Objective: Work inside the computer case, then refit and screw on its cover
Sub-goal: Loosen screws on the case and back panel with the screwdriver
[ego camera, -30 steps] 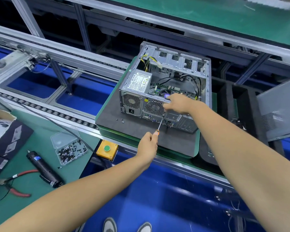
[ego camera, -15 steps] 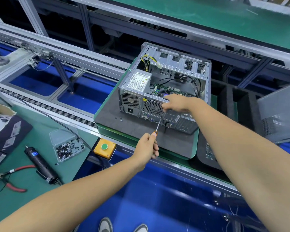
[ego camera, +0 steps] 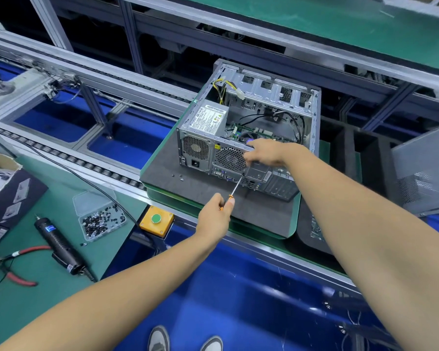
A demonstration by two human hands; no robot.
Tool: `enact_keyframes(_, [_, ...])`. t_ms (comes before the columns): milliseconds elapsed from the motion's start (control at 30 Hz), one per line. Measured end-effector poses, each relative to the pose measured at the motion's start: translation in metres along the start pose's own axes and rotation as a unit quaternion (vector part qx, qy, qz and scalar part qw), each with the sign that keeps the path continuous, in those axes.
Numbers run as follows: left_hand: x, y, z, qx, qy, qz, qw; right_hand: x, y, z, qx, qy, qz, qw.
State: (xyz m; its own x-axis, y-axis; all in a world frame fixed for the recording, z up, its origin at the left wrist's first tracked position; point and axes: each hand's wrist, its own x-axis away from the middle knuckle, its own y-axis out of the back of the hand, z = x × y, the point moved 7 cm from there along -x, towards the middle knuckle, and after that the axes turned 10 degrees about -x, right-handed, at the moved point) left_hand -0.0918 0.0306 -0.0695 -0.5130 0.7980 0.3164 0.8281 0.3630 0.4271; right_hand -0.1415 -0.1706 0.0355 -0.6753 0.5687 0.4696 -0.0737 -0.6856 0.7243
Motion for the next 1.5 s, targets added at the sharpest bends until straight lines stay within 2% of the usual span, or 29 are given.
enact_keyframes(133, [-0.001, -0.002, 0.0, -0.032, 0.013, -0.019, 0.999, -0.001, 0.0, 0.0, 0.003, 0.003, 0.003, 1.0])
enact_keyframes(300, [0.005, -0.024, 0.002, 0.159, 0.117, 0.055, 0.979, -0.001, 0.0, -0.001, 0.001, 0.003, -0.001, 1.0])
enact_keyframes(433, [0.003, -0.031, -0.005, 0.161, 0.137, 0.095, 0.973, -0.003, 0.0, -0.002, 0.008, -0.002, -0.001, 1.0])
enact_keyframes(567, [0.003, -0.037, -0.007, 0.188, 0.197, 0.124, 0.954, -0.003, 0.0, -0.002, 0.014, 0.0, -0.001, 1.0])
enact_keyframes(833, [-0.006, -0.019, -0.004, 0.096, 0.115, 0.036, 0.988, -0.006, -0.002, -0.004, 0.001, -0.01, 0.001, 1.0])
enact_keyframes(1000, [-0.004, -0.012, -0.007, 0.012, 0.077, -0.015, 0.997, -0.005, -0.002, -0.002, 0.006, -0.006, -0.007, 1.0])
enact_keyframes(1167, [-0.002, 0.0, -0.012, -0.165, 0.052, -0.075, 0.982, -0.005, 0.0, -0.005, -0.003, -0.007, -0.011, 1.0])
enact_keyframes(1267, [-0.003, 0.008, -0.017, -0.218, 0.031, -0.115, 0.969, -0.007, 0.0, -0.004, -0.003, 0.001, -0.012, 1.0])
enact_keyframes(1333, [-0.005, 0.006, -0.015, -0.154, 0.046, -0.098, 0.982, -0.007, 0.0, -0.003, 0.0, 0.008, -0.014, 1.0])
enact_keyframes(1400, [-0.008, -0.007, -0.01, 0.021, 0.089, -0.025, 0.996, -0.009, 0.0, -0.003, 0.002, 0.013, -0.014, 1.0])
enact_keyframes(1433, [-0.009, -0.013, -0.008, 0.097, 0.12, 0.022, 0.988, -0.009, 0.0, -0.003, 0.003, 0.014, -0.014, 1.0])
enact_keyframes(1500, [-0.01, -0.022, -0.006, 0.179, 0.184, 0.107, 0.961, -0.009, 0.0, -0.004, 0.005, 0.013, -0.012, 1.0])
